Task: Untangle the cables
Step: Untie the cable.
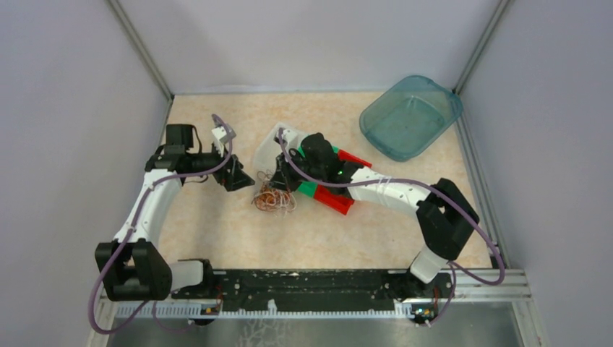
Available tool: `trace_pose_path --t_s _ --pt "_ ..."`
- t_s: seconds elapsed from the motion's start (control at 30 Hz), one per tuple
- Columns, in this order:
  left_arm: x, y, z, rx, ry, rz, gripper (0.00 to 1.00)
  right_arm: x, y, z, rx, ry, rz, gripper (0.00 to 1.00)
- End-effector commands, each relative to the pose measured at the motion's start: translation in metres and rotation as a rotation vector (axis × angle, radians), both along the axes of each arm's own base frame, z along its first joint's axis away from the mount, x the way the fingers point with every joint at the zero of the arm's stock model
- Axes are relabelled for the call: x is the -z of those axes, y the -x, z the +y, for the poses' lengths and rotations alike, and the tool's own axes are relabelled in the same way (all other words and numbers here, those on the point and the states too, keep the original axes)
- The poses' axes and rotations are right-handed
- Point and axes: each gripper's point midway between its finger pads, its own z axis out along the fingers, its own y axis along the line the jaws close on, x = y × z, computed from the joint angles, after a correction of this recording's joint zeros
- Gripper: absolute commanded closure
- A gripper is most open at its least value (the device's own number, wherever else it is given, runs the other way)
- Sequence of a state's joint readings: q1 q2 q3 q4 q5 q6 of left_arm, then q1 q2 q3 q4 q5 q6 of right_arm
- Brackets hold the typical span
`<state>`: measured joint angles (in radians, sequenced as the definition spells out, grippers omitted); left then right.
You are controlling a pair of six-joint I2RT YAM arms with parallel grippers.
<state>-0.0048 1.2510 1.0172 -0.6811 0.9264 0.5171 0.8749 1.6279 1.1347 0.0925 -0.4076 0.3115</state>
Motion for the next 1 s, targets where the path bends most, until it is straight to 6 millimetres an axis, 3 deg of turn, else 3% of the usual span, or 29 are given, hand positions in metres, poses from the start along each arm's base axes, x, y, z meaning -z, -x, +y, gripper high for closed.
trace_pose_path --t_s 0.0,0.37,0.53,0.63,0.77,0.9,0.97 --pt "-0.022 0.005 -0.011 0.066 0.056 -0.053 0.06 -0.048 0.011 0.019 -0.095 -0.142 -0.016 1.00" --pt "-0.016 0.018 -0.025 0.176 0.080 -0.022 0.21 -0.069 0.018 0.029 -0.161 -0.205 0.008 1.00" --pt "-0.009 0.028 -0.032 0.222 0.079 0.014 0.32 -0.054 0.013 0.038 -0.169 -0.184 0.035 1.00" --pt "-0.001 0.028 -0.031 0.230 0.062 0.019 0.45 -0.048 0.012 0.041 -0.172 -0.177 0.050 1.00" --pt "0.006 0.027 -0.029 0.230 0.036 0.020 0.73 -0.040 0.011 0.039 -0.163 -0.171 0.062 1.00" --pt "0.009 0.027 -0.028 0.222 0.028 0.000 0.90 -0.034 0.013 0.034 -0.152 -0.171 0.073 0.95" --pt "0.007 0.027 -0.029 0.221 0.039 -0.021 0.96 -0.032 0.013 0.031 -0.147 -0.173 0.079 0.85"
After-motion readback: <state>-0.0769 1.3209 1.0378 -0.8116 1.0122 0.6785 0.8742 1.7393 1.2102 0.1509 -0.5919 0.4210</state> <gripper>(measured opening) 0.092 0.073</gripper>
